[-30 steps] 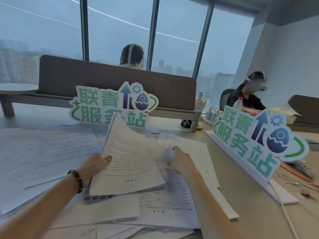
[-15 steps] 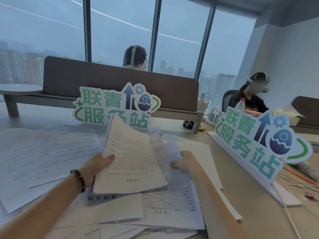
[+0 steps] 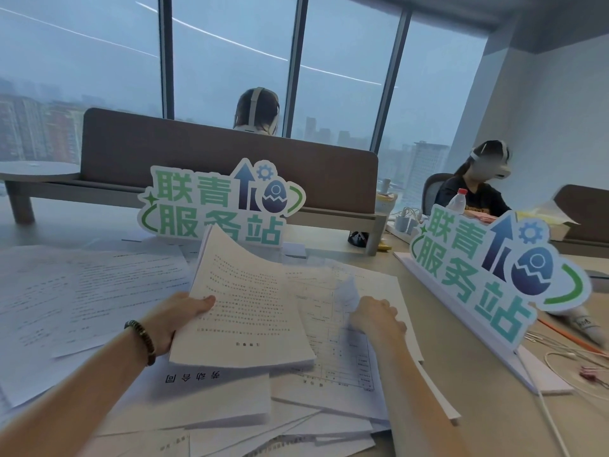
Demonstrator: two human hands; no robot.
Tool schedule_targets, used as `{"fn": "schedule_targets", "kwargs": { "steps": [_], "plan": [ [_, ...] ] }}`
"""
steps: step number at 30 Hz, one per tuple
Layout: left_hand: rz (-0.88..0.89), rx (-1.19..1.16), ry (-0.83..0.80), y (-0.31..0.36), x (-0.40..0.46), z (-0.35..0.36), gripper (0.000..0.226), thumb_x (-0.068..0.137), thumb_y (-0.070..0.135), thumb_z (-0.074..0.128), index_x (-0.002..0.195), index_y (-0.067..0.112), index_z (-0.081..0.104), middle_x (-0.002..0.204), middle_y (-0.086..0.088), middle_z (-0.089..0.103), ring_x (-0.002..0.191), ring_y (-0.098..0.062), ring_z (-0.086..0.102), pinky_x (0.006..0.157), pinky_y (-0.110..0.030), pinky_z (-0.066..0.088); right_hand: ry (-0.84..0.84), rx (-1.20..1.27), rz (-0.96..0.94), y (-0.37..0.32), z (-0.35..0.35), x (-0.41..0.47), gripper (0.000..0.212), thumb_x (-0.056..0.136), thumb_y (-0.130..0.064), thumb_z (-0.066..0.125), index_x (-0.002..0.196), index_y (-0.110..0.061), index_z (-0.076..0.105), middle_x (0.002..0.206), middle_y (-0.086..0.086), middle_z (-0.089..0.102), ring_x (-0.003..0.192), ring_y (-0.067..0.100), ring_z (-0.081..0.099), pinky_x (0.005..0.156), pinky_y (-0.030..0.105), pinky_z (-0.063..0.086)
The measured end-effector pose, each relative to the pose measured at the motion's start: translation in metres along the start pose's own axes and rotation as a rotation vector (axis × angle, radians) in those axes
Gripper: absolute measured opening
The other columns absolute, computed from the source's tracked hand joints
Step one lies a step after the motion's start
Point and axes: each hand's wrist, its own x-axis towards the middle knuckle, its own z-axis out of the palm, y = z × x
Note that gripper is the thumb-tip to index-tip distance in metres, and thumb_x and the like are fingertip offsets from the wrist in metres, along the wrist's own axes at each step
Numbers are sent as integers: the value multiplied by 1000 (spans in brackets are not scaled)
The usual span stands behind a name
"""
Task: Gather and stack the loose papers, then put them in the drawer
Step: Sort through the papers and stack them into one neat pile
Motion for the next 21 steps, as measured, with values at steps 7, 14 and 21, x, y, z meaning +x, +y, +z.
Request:
{"fn": "schedule_targets", "kwargs": {
  "steps": [7,14,21],
  "plan": [
    [3,10,4,-1,1,1,20,98,14,55,111,1,64,100,-20,74,93,-39,71,78,-48,58,36,51,6,3,1,7,34,92,-25,55,126,-19,54,133,11,49,126,33,42,108,53,35],
    [13,25,3,-2,0,2,20,98,13,56,110,1,65,99,-20,75,93,-39,70,81,-49,57,106,26,-6,3,3,7,33,94,-26,58,126,-16,55,133,14,44,123,32,44,106,45,40],
    [12,32,-3,-1,1,3,22,98,15,55,112,1,64,106,-22,72,96,-40,69,85,-51,55,82,162,-5,7,3,14,26,86,-25,65,108,-14,58,118,12,55,111,31,53,93,43,50]
  ]
}}
